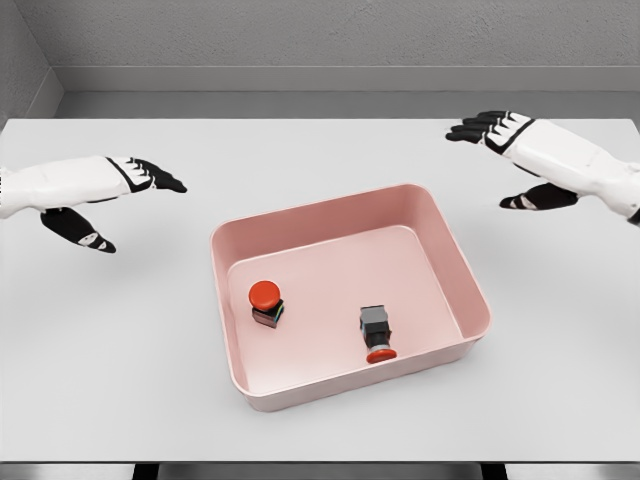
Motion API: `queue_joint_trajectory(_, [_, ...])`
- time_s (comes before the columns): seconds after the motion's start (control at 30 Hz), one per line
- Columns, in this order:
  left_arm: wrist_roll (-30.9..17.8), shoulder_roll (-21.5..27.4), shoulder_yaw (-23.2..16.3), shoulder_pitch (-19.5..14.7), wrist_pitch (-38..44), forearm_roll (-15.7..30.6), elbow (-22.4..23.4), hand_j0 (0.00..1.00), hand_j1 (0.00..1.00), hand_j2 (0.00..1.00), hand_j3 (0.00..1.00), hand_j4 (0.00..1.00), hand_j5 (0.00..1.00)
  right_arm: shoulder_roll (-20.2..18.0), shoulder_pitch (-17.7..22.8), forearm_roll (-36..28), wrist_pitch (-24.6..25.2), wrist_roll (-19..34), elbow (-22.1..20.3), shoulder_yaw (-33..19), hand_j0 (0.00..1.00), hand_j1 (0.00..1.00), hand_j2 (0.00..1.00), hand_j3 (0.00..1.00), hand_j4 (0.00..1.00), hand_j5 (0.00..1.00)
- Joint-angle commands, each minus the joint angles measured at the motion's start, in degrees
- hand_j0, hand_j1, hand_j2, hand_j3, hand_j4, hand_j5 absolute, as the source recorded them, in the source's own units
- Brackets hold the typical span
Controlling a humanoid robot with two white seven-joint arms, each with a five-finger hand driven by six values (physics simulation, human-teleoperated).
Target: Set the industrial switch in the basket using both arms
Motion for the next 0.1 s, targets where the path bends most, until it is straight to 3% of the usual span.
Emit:
queue_joint_trajectory(0.0, [0.03, -0.05, -0.10, 0.00, 0.08, 0.33, 0.12, 1.00, 1.00, 1.00, 1.00, 1.00, 1.00, -0.20, 0.00, -0.34, 0.08, 0.03, 1.25, -0.09, 1.00, 1.00, 1.00, 1.00, 1.00, 1.00])
queue_joint_trajectory(0.07, [0.03, -0.05, -0.10, 0.00, 0.08, 0.33, 0.12, 1.00, 1.00, 1.00, 1.00, 1.00, 1.00, -0.20, 0.00, -0.26, 0.08, 0.03, 1.25, -0.09, 1.00, 1.00, 1.00, 1.00, 1.00, 1.00])
